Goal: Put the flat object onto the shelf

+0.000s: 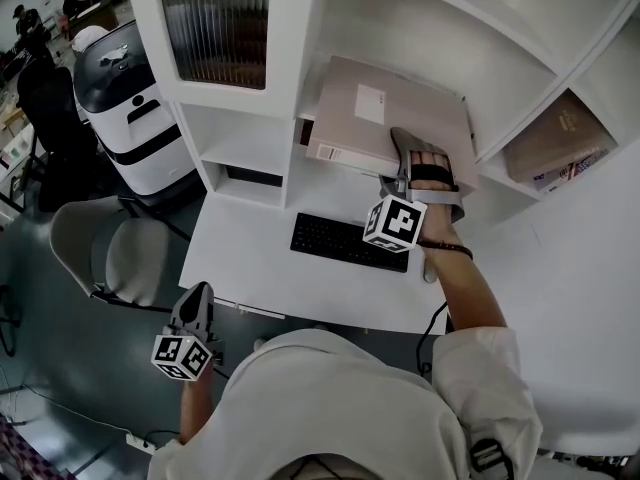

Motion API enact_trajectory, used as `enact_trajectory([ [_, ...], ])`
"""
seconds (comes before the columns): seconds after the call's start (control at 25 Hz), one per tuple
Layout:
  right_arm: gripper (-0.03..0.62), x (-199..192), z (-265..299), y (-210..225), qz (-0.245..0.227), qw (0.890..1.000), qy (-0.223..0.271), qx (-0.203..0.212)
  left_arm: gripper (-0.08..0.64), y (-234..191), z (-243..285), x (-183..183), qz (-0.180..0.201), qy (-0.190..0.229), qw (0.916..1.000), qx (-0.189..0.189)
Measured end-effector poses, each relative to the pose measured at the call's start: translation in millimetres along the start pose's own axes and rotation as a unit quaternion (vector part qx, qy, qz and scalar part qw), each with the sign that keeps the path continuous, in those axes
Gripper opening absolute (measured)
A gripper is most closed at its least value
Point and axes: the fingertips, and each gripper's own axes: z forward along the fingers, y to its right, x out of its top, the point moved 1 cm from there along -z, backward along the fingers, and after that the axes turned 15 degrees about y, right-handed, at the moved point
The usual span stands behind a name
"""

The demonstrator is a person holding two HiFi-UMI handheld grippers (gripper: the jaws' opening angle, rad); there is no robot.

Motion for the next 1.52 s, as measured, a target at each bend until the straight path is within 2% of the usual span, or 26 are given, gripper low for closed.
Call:
enact_trajectory([
  [1.08,0.397,-27.4,57.9,18.8,0.073,0.993,0.041,0.084,0.005,7.9,19.9,-13.8,-0.001,-0.014,0.9998,0.014],
  [1.52,0.451,-31.9,70.0,19.9,0.106,0.986,0.057,0.119,0.005,11.4,25.0,-20.2,0.001,-0.016,0.9996,0.025],
])
